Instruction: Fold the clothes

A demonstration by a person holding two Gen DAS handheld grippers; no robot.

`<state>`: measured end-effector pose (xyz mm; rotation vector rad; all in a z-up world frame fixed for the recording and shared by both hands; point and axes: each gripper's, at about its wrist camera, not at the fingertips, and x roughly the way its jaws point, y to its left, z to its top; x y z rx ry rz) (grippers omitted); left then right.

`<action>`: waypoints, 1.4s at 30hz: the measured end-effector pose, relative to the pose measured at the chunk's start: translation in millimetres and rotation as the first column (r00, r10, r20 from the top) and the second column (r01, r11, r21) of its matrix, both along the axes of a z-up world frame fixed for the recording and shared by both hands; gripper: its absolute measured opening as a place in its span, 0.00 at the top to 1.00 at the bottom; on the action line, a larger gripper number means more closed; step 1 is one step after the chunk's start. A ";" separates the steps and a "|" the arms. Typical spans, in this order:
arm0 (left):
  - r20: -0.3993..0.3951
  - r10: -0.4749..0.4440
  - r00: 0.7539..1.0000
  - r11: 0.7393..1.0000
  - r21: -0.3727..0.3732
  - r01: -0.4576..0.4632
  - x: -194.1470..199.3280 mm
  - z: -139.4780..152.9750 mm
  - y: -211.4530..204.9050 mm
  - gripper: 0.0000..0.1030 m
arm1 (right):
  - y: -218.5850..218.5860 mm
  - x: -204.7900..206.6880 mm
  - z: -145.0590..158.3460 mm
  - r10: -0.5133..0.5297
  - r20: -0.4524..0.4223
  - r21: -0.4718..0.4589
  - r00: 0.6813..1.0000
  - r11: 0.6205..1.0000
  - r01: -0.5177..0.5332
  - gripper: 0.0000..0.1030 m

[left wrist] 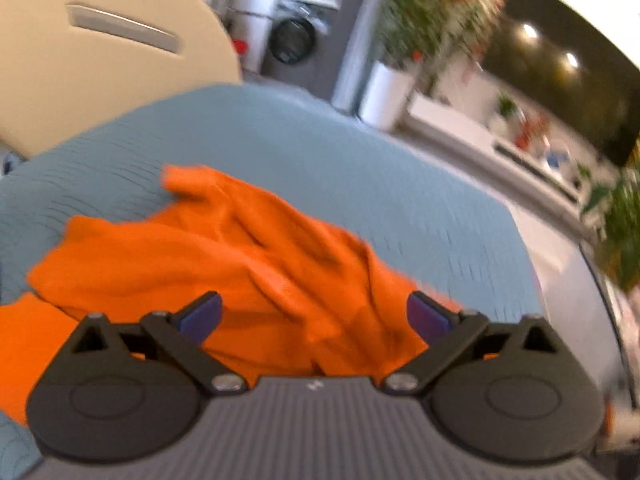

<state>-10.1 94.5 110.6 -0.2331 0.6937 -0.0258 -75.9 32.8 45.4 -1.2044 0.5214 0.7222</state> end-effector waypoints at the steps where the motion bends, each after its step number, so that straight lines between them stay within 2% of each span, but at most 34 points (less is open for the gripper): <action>1: 0.000 0.000 1.000 1.000 0.014 0.000 -0.7 1.9 -0.2 0.00 | 8.2 -32.1 -12.4 0.032 0.029 -0.056 0.999 0.998 -0.031 0.95; 2: -0.015 -0.008 1.000 1.000 0.016 0.008 0.2 2.6 -0.5 0.00 | 14.1 -52.2 -23.4 0.042 0.030 -0.075 0.999 0.996 -0.039 0.95; 4: -0.049 -0.026 0.998 0.999 0.017 0.027 2.3 3.7 -0.9 0.00 | 21.9 -72.6 -43.0 0.023 -0.012 -0.056 1.000 0.998 -0.024 0.95; 6: -0.126 -0.054 0.991 0.998 0.005 0.055 9.7 -7.6 -9.6 0.00 | 25.5 -80.7 -58.4 -0.004 -0.009 -0.049 1.000 0.999 0.004 0.95; 8: -0.174 -0.071 0.982 0.996 0.033 0.078 16.6 -20.1 -18.7 0.01 | 28.5 -84.6 -69.9 -0.035 0.003 -0.045 0.999 0.998 0.035 0.95; 10: -0.183 -0.049 0.982 0.993 0.097 0.068 22.4 -28.5 -25.2 0.03 | 33.4 -86.7 -74.0 -0.068 0.004 -0.041 0.998 0.997 0.068 0.93; 13: -0.128 -0.033 0.991 0.975 0.212 0.060 20.1 -30.1 -43.1 0.03 | 36.0 -98.6 -84.9 -0.085 0.020 -0.037 0.996 0.996 0.086 0.93; 15: -0.106 -0.066 0.992 0.953 0.289 0.094 19.9 -35.0 -62.1 0.03 | 40.1 -106.5 -88.8 -0.091 0.039 -0.038 0.995 0.995 0.092 0.92; 16: -0.110 -0.072 0.991 0.945 0.311 0.104 21.4 -37.5 -67.7 0.03 | 39.8 -109.3 -87.8 -0.096 0.047 -0.034 0.994 0.995 0.098 0.92; 17: -0.130 -0.073 0.989 0.925 0.361 0.115 25.3 -46.0 -77.3 0.04 | 37.9 -112.2 -88.2 -0.105 0.055 -0.030 0.993 0.994 0.107 0.92; 19: -0.151 -0.078 0.985 0.903 0.409 0.134 26.7 -57.9 -86.7 0.19 | 35.8 -117.3 -92.1 -0.122 0.072 -0.021 0.990 0.992 0.123 0.92; 20: -0.175 -0.080 0.981 0.893 0.425 0.148 30.3 -66.3 -89.6 0.36 | 33.6 -120.0 -91.3 -0.135 0.072 -0.007 0.988 0.991 0.136 0.92; 21: -0.193 -0.068 0.979 0.900 0.412 0.144 33.1 -70.0 -87.7 0.44 | 30.5 -122.6 -88.2 -0.152 0.065 0.015 0.986 0.988 0.152 0.92; 22: -0.199 -0.061 0.978 0.908 0.396 0.137 31.6 -70.0 -85.2 0.46 | 27.4 -125.3 -85.2 -0.169 0.058 0.036 0.984 0.985 0.167 0.92; 24: -0.217 -0.021 0.976 0.960 0.269 0.081 26.6 -63.6 -64.1 0.53 | 23.1 -127.1 -78.4 -0.197 0.044 0.078 0.979 0.978 0.193 0.92; 25: -0.234 0.011 0.972 0.983 0.179 0.032 21.1 -61.1 -49.2 0.54 | 18.7 -127.6 -71.3 -0.220 0.027 0.124 0.975 0.969 0.215 0.92; 26: -0.252 0.059 0.966 0.997 0.059 -0.046 15.2 -60.5 -30.6 0.55 | 12.9 -128.1 -63.2 -0.245 0.006 0.178 0.969 0.954 0.240 0.92; 27: -0.276 0.106 0.955 0.990 -0.065 -0.129 9.2 -60.2 -11.5 0.54 | 6.3 -128.7 -58.0 -0.264 -0.009 0.222 0.964 0.940 0.259 0.93; 28: -0.296 0.142 0.944 0.970 -0.148 -0.192 3.5 -62.9 0.7 0.51 | -2.3 -129.9 -52.7 -0.285 -0.025 0.274 0.958 0.920 0.281 0.93; 29: -0.351 0.218 0.911 0.882 -0.328 -0.337 -16.1 -74.3 25.1 0.44 | -9.7 -130.4 -48.3 -0.297 -0.046 0.316 0.954 0.901 0.296 0.93; 30: -0.389 0.260 0.884 0.786 -0.446 -0.428 -33.7 -86.6 41.8 0.45 | -16.3 -130.4 -44.8 -0.302 -0.071 0.349 0.951 0.885 0.307 0.93; 31: -0.396 0.277 0.876 0.734 -0.501 -0.459 -43.2 -93.1 49.2 0.48 | -20.0 -129.2 -43.2 -0.303 -0.086 0.368 0.949 0.876 0.313 0.93; 32: -0.400 0.321 0.859 0.646 -0.570 -0.507 -61.4 -100.8 58.5 0.51 | -23.3 -128.2 -38.9 -0.296 -0.112 0.398 0.948 0.861 0.316 0.93; 33: -0.402 0.321 0.857 0.641 -0.575 -0.509 -67.1 -100.7 60.5 0.51 | -28.3 -128.0 -30.8 -0.283 -0.154 0.446 0.947 0.835 0.322 0.93; 34: -0.400 0.313 0.862 0.660 -0.561 -0.500 -67.5 -98.0 59.9 0.50 | -31.5 -123.2 -19.6 -0.264 -0.193 0.495 0.945 0.805 0.326 0.92; 35: -0.384 0.297 0.875 0.738 -0.489 -0.465 -65.6 -85.3 52.7 0.47 | -33.0 -114.5 -5.7 -0.241 -0.228 0.543 0.943 0.773 0.329 0.90; 36: -0.361 0.304 0.882 0.802 -0.403 -0.441 -63.4 -72.7 44.7 0.37 | -34.6 -105.8 8.2 -0.215 -0.262 0.588 0.941 0.737 0.332 0.85; 37: -0.321 0.328 0.889 0.857 -0.294 -0.423 -61.9 -58.6 34.0 0.31 | -34.5 -93.6 18.3 -0.201 -0.296 0.619 0.934 0.705 0.348 0.67; 38: -0.256 0.345 0.903 0.905 -0.166 -0.392 -60.2 -43.6 20.5 0.17 | -33.1 -78.7 25.2 -0.196 -0.331 0.636 0.923 0.676 0.372 0.47; 39: -0.186 0.350 0.918 0.932 -0.030 -0.361 -58.3 -28.6 6.8 0.08 | -31.3 -64.6 28.3 -0.190 -0.349 0.651 0.918 0.655 0.384 0.40; 40: -0.140 0.343 0.929 0.939 0.049 -0.339 -61.5 -22.5 2.1 0.05 | -25.7 -49.1 23.2 -0.182 -0.346 0.668 0.920 0.641 0.378 0.35; 41: -0.042 0.292 0.956 0.933 0.234 -0.275 -58.7 -9.3 -19.6 0.03 | -19.0 -40.2 12.7 -0.180 -0.335 0.685 0.925 0.627 0.371 0.37; 42: 0.013 0.235 0.972 0.903 0.368 -0.223 -55.4 -2.2 -35.6 0.02 | -13.6 -38.1 1.4 -0.185 -0.324 0.702 0.928 0.611 0.367 0.36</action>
